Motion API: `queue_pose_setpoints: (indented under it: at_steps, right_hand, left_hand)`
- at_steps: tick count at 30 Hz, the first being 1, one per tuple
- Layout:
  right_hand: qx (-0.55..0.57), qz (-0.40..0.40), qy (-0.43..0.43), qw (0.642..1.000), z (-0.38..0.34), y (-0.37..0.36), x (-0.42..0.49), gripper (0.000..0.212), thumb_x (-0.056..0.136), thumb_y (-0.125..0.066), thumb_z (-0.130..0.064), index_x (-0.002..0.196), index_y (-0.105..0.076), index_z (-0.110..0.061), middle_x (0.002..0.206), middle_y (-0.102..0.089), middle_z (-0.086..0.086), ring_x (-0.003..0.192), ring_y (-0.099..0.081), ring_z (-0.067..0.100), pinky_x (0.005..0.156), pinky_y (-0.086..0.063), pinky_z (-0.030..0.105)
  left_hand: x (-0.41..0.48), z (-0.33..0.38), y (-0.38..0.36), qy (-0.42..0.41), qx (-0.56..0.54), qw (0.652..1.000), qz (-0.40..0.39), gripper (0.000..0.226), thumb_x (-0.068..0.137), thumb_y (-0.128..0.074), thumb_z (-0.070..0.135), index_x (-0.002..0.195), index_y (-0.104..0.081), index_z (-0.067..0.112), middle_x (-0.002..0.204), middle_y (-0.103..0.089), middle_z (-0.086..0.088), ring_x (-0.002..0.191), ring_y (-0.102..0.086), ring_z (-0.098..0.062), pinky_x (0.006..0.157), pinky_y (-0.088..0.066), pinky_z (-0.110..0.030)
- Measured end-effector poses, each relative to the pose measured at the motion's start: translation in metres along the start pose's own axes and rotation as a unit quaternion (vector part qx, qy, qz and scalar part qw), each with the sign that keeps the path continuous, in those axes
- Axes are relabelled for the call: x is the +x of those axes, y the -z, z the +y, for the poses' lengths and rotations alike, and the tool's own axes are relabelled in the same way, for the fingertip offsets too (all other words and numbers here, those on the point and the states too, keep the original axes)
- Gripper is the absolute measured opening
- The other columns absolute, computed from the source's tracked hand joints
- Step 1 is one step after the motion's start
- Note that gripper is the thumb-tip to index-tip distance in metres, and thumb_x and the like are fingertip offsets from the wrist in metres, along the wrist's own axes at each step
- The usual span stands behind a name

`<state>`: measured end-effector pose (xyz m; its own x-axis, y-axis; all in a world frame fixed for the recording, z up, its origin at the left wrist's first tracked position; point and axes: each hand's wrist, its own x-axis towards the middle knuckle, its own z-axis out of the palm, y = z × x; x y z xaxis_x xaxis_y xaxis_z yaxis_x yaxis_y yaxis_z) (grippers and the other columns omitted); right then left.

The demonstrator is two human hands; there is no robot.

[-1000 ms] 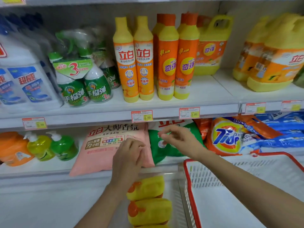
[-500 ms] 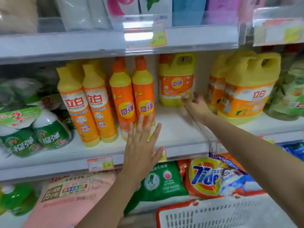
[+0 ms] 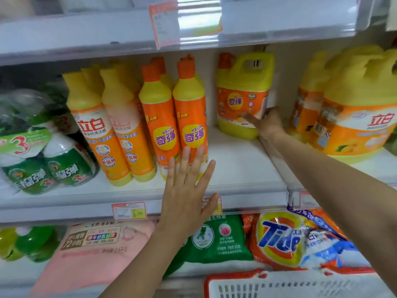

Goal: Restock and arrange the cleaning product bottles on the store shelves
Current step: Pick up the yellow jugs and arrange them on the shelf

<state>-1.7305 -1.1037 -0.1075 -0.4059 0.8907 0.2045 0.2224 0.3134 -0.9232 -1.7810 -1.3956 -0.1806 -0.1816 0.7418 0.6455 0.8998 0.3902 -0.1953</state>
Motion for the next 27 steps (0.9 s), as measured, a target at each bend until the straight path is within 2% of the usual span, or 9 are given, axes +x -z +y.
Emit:
queue_pose_setpoints:
  at_steps: [3,8,12,15,20,22,24,25,27]
  right_hand:
    - [-0.042,-0.002,0.036,0.998,-0.007,-0.002,-0.017,0.075,0.069,-0.082,-0.056,0.118,-0.056,-0.005,0.109,-0.068,0.006,0.095,-0.067,0.023,0.074,-0.049,0.03]
    - [-0.114,0.001,0.067,0.991,-0.016,0.01,-0.056,0.068,0.075,-0.078,-0.056,0.121,-0.057,-0.011,0.119,-0.069,0.008,0.105,-0.065,0.03,0.082,-0.051,0.035]
    - [-0.1,0.002,0.074,0.992,-0.019,0.034,-0.086,0.061,0.076,-0.075,-0.06,0.112,-0.065,-0.012,0.107,-0.073,0.006,0.095,-0.069,0.026,0.084,-0.056,0.042]
    - [-0.085,-0.004,0.073,0.994,-0.024,0.058,-0.111,0.068,0.066,-0.073,-0.073,0.1,-0.069,-0.014,0.092,-0.074,0.002,0.084,-0.07,0.022,0.078,-0.058,0.047]
    - [-0.019,-0.009,0.079,0.997,-0.043,0.093,-0.155,0.071,0.06,-0.069,-0.081,0.089,-0.072,-0.017,0.08,-0.073,0.002,0.072,-0.065,0.021,0.064,-0.049,0.038]
    - [0.029,-0.023,0.049,0.998,-0.049,0.104,-0.175,0.077,0.057,-0.071,-0.082,0.089,-0.073,-0.012,0.077,-0.071,0.004,0.069,-0.062,0.025,0.062,-0.043,0.038]
    - [0.078,-0.06,0.016,0.995,-0.052,0.111,-0.198,0.091,0.056,-0.074,-0.081,0.095,-0.068,0.002,0.086,-0.07,0.022,0.074,-0.064,0.039,0.067,-0.046,0.039]
    - [0.096,-0.084,0.002,0.992,-0.052,0.114,-0.21,0.093,0.06,-0.075,-0.077,0.099,-0.065,0.006,0.097,-0.068,0.031,0.083,-0.065,0.049,0.072,-0.052,0.044]
    - [0.12,-0.134,-0.022,0.983,-0.057,0.12,-0.241,0.069,0.076,-0.071,-0.059,0.104,-0.068,0.004,0.104,-0.071,0.027,0.095,-0.069,0.043,0.079,-0.058,0.046]
  left_hand:
    - [0.0,0.001,0.003,0.003,-0.004,1.0,-0.007,0.064,0.096,-0.043,0.05,0.15,-0.038,0.016,0.163,-0.013,-0.013,0.151,-0.007,-0.037,0.119,-0.015,-0.06]
    - [0.0,0.0,0.01,0.008,-0.021,0.999,-0.024,0.064,0.095,-0.045,0.048,0.15,-0.039,0.015,0.164,-0.01,-0.012,0.151,-0.004,-0.035,0.118,-0.016,-0.06]
    - [-0.001,0.0,0.017,0.004,-0.06,0.997,-0.037,0.061,0.097,-0.04,0.046,0.149,-0.041,0.014,0.165,-0.008,-0.01,0.152,-0.001,-0.033,0.119,-0.016,-0.059]
    - [-0.004,0.001,0.027,0.002,-0.1,0.994,-0.033,0.059,0.097,-0.037,0.045,0.147,-0.042,0.014,0.165,-0.008,-0.01,0.152,-0.001,-0.03,0.121,-0.011,-0.055]
    - [-0.011,0.012,0.055,0.065,-0.222,0.973,-0.004,0.056,0.096,-0.039,0.046,0.145,-0.045,0.02,0.164,-0.015,-0.003,0.152,-0.001,-0.02,0.123,-0.003,-0.037]
    - [-0.01,0.021,0.075,0.124,-0.325,0.937,-0.01,0.058,0.094,-0.038,0.053,0.144,-0.045,0.025,0.161,-0.022,0.004,0.15,-0.01,-0.013,0.12,-0.011,-0.03]
    - [-0.008,0.031,0.099,0.193,-0.47,0.86,-0.041,0.06,0.094,-0.045,0.061,0.144,-0.044,0.029,0.153,-0.034,0.01,0.141,-0.029,-0.007,0.111,-0.029,-0.023]
    - [-0.006,0.036,0.112,0.237,-0.556,0.794,-0.067,0.064,0.09,-0.051,0.064,0.144,-0.043,0.03,0.148,-0.042,0.011,0.135,-0.04,-0.006,0.103,-0.037,-0.019]
    - [-0.005,0.044,0.129,0.309,-0.687,0.647,-0.118,0.071,0.078,-0.06,0.069,0.138,-0.05,0.032,0.136,-0.059,0.01,0.12,-0.059,-0.009,0.093,-0.051,-0.026]
